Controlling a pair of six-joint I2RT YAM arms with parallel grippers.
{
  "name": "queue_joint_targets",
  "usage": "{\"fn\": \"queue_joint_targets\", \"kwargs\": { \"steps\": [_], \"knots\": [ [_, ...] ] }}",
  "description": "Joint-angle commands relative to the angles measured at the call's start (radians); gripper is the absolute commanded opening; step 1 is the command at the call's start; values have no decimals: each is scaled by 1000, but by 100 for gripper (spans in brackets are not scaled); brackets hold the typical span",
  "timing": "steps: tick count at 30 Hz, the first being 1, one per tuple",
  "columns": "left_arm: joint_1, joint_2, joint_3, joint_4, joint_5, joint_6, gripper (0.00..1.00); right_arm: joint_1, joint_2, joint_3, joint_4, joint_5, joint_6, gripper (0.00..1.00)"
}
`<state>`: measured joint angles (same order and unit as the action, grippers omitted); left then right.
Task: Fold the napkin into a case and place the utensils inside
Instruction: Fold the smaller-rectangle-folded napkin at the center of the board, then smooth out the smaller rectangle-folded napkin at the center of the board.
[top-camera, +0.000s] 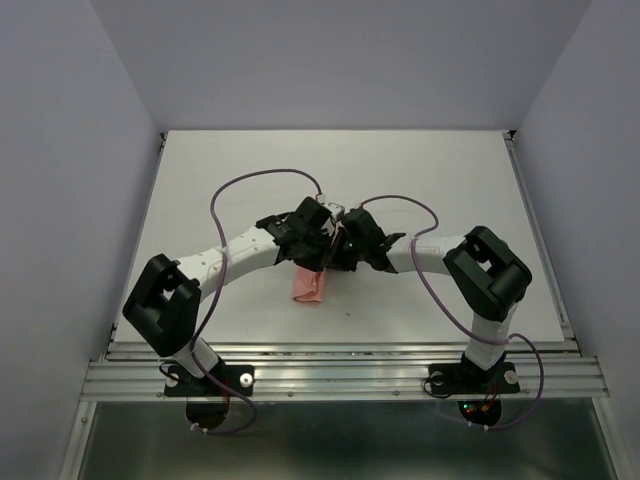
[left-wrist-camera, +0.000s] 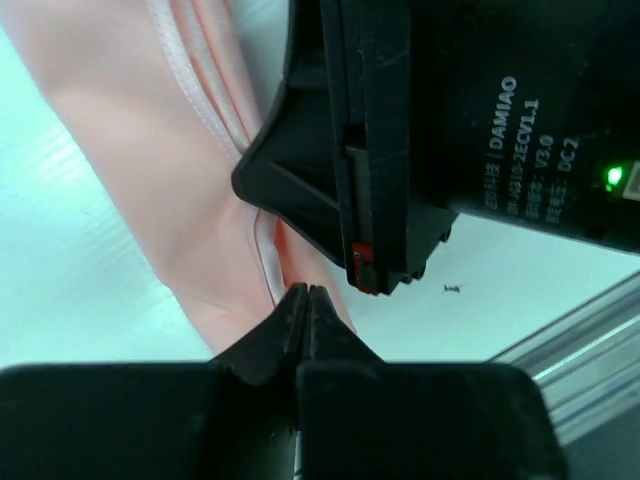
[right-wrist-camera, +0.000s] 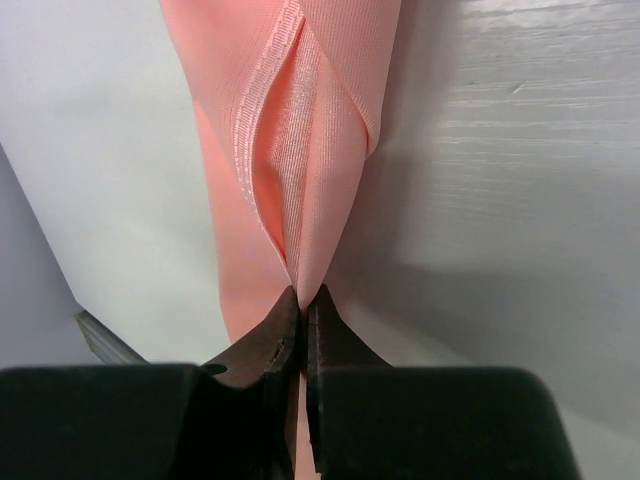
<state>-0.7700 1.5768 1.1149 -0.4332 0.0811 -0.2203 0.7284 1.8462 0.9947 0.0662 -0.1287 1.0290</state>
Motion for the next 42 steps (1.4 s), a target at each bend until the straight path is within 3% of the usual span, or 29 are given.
{"fn": "queue_joint_targets", "kwargs": {
  "steps": [1,6,13,23,31,42],
  "knots": [
    [-25,-81,-55,71,178,30,0,9,-18,-13,64,-6,10,1],
    [46,-150,-147,157,279,-11,0,9,-13,-16,66,-9,6,1],
    [74,-164,-188,177,296,-17,0,9,-12,-19,67,-5,9,1],
    [78,-175,-227,155,191,-19,0,9,-31,-25,66,11,-1,1],
    [121,-135,-257,212,123,-123,0,0,-47,-41,66,11,-12,1],
    [123,-52,-302,320,167,-205,0,-9,-44,-33,61,11,-24,1]
  ]
}}
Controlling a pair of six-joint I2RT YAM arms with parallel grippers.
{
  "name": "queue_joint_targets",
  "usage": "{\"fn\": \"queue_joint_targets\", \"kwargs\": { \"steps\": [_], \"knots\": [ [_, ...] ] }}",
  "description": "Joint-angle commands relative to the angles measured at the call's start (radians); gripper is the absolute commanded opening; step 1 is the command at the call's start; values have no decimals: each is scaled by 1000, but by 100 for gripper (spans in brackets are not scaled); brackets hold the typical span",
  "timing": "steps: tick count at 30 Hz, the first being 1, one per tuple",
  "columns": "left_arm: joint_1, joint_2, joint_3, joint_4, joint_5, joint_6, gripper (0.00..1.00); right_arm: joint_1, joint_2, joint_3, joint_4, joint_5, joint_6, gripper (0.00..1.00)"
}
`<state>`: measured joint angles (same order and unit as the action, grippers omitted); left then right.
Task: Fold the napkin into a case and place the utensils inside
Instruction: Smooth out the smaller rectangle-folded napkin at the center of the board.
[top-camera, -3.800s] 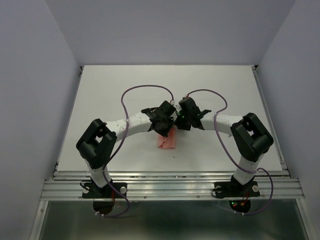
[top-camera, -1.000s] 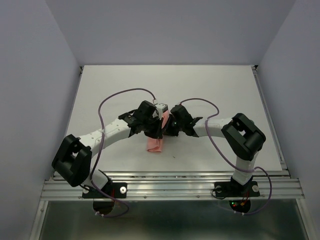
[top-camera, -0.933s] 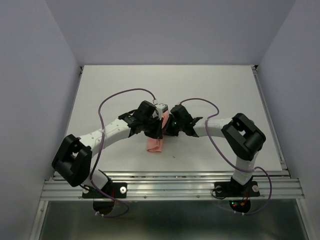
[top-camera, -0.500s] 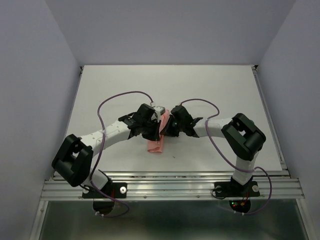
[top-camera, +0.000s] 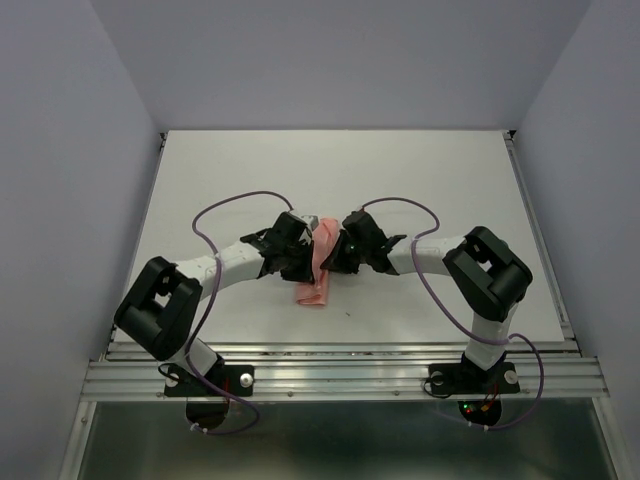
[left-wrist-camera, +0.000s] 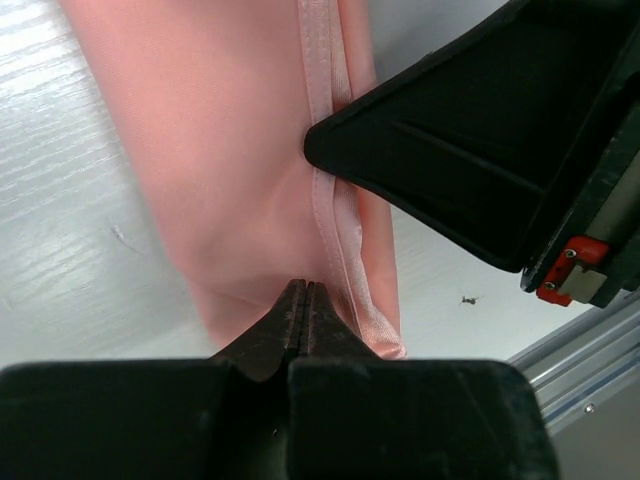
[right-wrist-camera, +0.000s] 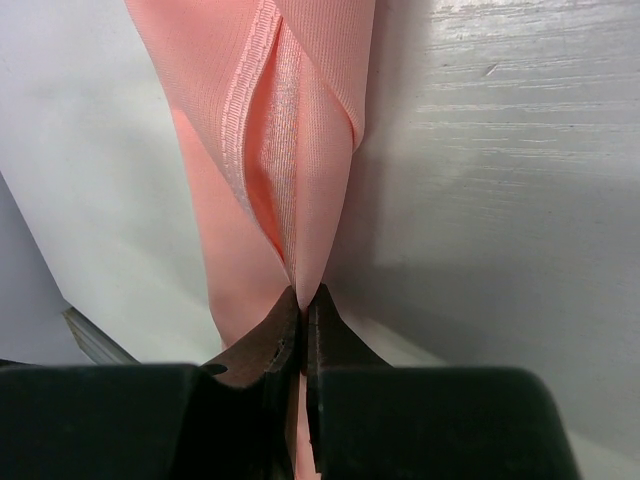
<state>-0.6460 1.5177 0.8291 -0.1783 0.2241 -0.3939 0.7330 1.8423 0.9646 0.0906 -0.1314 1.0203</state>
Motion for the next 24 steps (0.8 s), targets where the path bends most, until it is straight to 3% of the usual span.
{"fn": "queue_joint_targets", "kwargs": {
  "steps": [1,4,5,8,24],
  "knots": [
    [-3,16,-16,75,38,-33,0,-14,-40,-4,37,13,-17,1],
    [-10,51,-22,94,81,-39,0,-14,-49,-6,38,10,-22,24],
    [-14,58,-24,108,87,-42,0,-14,-54,-7,38,9,-20,40],
    [-14,75,-39,151,115,-62,0,-23,-72,-18,37,6,-22,54],
    [-15,93,-54,249,161,-117,0,-23,-126,-174,49,-56,-15,55]
  ]
}}
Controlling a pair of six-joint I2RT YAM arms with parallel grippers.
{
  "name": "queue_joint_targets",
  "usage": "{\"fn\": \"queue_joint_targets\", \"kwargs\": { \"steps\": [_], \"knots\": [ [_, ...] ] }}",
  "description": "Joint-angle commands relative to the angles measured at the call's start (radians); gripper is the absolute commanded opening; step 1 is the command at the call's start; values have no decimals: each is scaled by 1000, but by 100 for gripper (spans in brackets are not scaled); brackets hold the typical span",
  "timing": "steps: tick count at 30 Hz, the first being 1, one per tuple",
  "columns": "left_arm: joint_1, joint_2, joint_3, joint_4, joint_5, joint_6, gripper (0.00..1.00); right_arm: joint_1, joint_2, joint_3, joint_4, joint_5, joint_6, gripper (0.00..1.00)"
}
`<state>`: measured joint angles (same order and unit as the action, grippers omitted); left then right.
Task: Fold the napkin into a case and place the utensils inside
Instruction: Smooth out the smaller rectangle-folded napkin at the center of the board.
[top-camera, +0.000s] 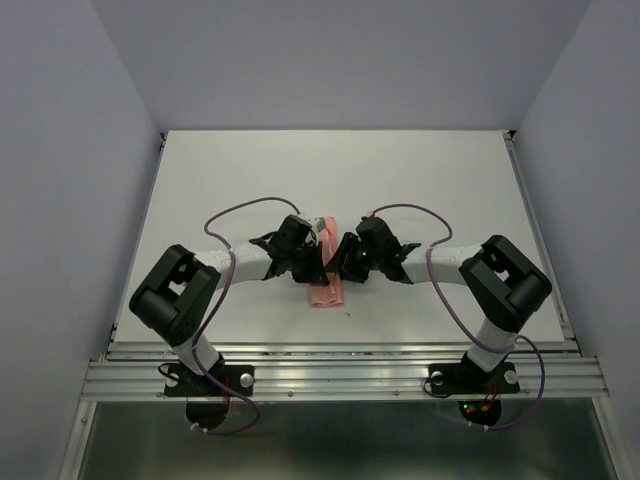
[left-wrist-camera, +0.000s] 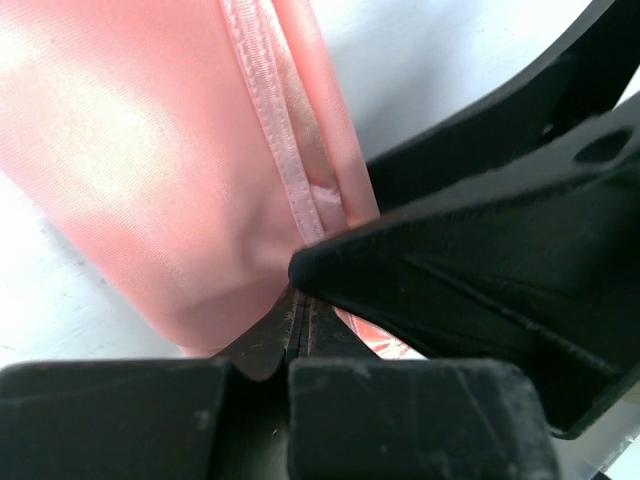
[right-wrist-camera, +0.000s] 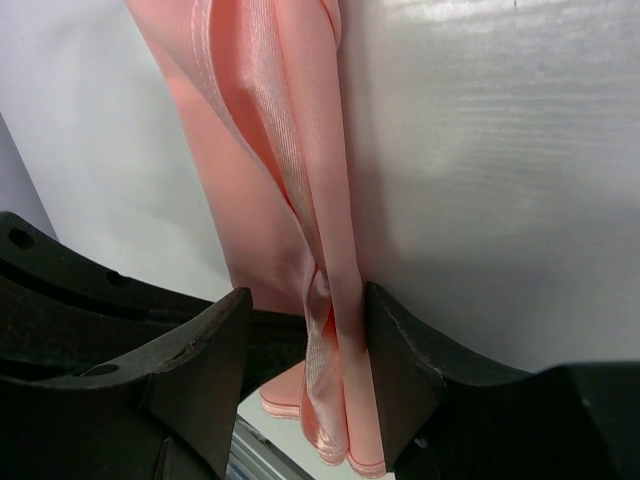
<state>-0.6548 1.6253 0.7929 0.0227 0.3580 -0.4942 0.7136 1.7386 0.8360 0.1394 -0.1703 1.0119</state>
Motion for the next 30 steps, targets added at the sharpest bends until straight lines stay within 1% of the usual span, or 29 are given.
{"fn": "queue_joint_targets", "kwargs": {
  "steps": [1,7,8,10,14,16,17,19,20,23,24,28,29,30],
  "knots": [
    [-8,-12,-21,63,32,-21,0,-3,-22,-46,2,-23,-4,54],
    [-9,-10,-8,89,39,-47,0,26,-8,-34,-7,-20,-6,49],
    [-11,-10,-6,91,39,-47,0,26,-4,-34,-4,-20,-6,45],
    [-11,-12,-1,91,45,-47,0,26,-2,-32,-6,-18,-4,42],
    [-19,-19,-3,91,56,-37,0,26,10,-20,-9,-18,-6,40],
    [-22,-30,-4,92,62,-32,0,26,19,-12,-12,-18,-4,35],
    [-23,-34,-4,92,64,-29,0,26,22,-9,-11,-18,-3,29],
    [-25,-50,-6,91,65,-29,0,26,22,-9,-9,-18,-1,23],
    [-25,-56,-4,83,67,-26,0,26,22,-9,-6,-18,-2,15],
    [-25,-84,3,62,65,-17,0,26,15,-14,-6,-14,2,6],
    [-25,-90,6,53,67,-12,0,26,16,-14,-6,-12,2,1],
    [-25,-120,35,-21,65,29,1,26,24,-14,-3,-12,2,1],
    [-25,-127,43,-73,62,48,7,26,29,-14,0,-12,1,1],
    [-25,-134,48,-93,59,57,9,26,32,-12,0,-11,-2,1]
  ]
}}
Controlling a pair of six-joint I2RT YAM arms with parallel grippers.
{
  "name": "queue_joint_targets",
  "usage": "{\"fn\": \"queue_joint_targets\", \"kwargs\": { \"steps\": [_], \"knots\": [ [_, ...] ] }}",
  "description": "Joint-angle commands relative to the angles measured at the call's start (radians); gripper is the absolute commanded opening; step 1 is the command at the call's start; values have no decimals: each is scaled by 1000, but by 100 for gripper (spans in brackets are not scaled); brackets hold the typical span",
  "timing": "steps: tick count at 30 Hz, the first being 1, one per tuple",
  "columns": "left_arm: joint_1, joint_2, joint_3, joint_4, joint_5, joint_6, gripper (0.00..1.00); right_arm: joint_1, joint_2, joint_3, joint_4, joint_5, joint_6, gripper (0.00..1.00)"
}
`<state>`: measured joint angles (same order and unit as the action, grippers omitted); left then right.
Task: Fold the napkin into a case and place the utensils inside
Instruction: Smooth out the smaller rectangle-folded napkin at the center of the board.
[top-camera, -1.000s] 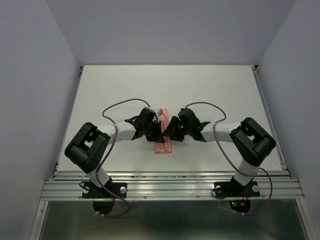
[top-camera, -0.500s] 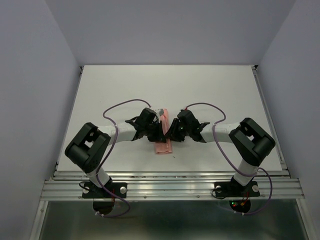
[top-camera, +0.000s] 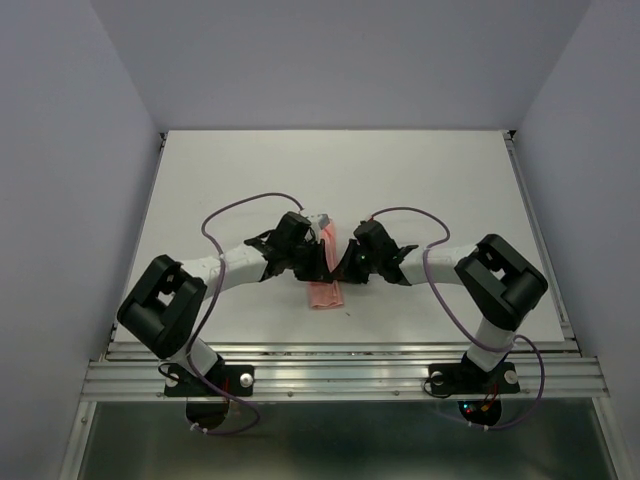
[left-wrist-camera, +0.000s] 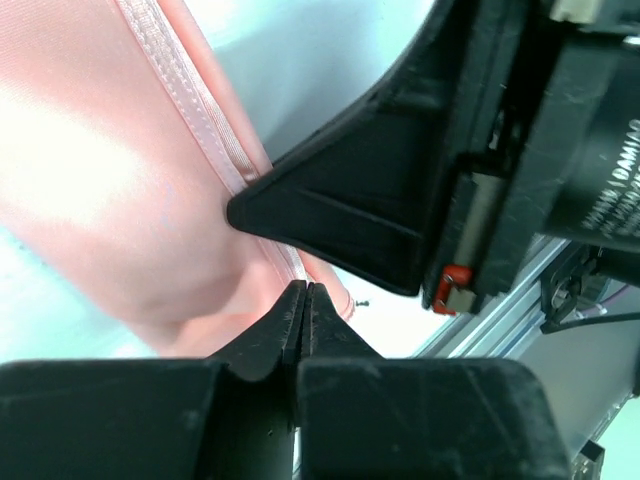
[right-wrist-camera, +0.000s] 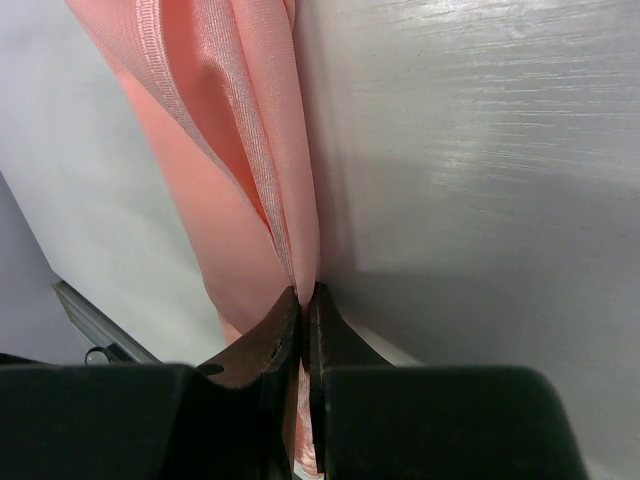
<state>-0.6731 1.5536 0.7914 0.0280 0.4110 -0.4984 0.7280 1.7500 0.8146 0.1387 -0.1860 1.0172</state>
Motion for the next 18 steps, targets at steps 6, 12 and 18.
{"fn": "queue_joint_targets", "kwargs": {
  "steps": [6,12,18],
  "knots": [
    [16,-135,103,-218,-89,98,11,11,25,1,10,0,-35,1],
    [134,-71,169,-192,-176,18,0,11,32,3,9,-10,-43,1],
    [150,75,293,-198,-227,27,0,11,36,9,7,-12,-49,1]
  ]
}}
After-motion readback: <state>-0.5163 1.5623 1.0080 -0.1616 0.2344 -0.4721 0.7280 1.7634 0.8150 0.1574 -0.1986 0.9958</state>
